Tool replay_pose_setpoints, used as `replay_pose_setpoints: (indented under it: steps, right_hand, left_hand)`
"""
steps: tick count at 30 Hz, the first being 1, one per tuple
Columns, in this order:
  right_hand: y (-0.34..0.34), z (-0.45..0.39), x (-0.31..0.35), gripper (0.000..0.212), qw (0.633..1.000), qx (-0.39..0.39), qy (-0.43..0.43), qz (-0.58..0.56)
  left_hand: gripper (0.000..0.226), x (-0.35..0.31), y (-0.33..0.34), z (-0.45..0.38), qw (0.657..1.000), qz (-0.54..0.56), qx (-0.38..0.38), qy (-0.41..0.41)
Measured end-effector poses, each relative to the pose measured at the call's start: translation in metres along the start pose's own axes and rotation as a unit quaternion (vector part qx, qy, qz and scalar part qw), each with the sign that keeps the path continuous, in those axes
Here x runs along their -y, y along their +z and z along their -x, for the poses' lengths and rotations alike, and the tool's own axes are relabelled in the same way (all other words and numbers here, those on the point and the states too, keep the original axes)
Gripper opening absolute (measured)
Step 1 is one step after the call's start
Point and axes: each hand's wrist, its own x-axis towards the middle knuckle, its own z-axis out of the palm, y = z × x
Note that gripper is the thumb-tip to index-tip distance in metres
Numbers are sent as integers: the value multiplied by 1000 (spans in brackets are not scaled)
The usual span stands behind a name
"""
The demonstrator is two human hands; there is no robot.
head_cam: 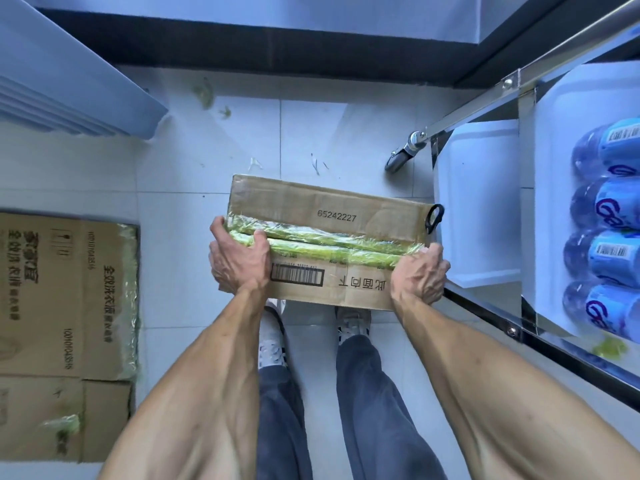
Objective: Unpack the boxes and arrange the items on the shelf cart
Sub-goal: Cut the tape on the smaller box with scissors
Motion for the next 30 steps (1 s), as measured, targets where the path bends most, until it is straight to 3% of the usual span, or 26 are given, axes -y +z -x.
replay_pose_setpoints:
  steps: [8,14,19,23,25,27,30]
  right_hand:
    - [43,63,65,22,988,100,-117,-5]
    - [101,96,100,30,966,194,-166,46]
    - [123,113,97,31,948,188,-224,125]
    - [117,140,100,25,967,166,-185,55]
    - [111,156,100,24,971,109,-209,49]
    - [103,168,100,24,965,61,-252,49]
    - [92,174,92,19,951,77,-291,68]
  left_hand:
    - [70,81,-55,-56,996,14,-62,-55]
    - [77,143,-71,-103,990,17,-44,-133]
    - [75,165,-68,-123,983,-10,-1,-181]
    - [70,144,-66,-129,972,-84,16,-219]
    - [70,123,-66,-123,974,-138,5,-179]
    - [60,102,-65,-108,983,-166,11,-74]
    - [30,70,-55,-80,992,-86,68,66]
